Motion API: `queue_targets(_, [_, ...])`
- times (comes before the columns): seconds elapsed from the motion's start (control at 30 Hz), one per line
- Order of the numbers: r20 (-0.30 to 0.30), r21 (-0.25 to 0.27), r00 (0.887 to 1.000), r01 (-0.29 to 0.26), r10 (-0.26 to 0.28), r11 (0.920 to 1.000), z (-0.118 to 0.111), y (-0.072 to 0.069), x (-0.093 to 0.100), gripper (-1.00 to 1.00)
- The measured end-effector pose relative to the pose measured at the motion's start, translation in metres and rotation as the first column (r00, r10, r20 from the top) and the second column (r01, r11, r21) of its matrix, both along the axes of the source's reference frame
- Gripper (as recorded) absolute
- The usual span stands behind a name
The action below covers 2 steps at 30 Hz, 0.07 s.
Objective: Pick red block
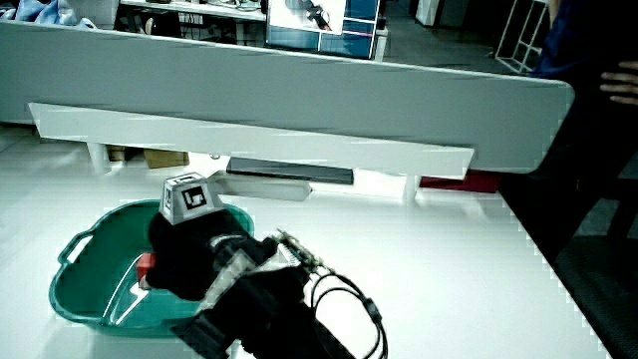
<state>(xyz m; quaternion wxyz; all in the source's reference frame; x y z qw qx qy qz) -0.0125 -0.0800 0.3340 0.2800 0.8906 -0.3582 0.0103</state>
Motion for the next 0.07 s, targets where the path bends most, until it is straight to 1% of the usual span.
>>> queue_targets(0.07, [0.019, -0.002, 1.000, 0.017, -0.017, 0.9998, -0.0078, 0.0046, 0.0030, 1.00])
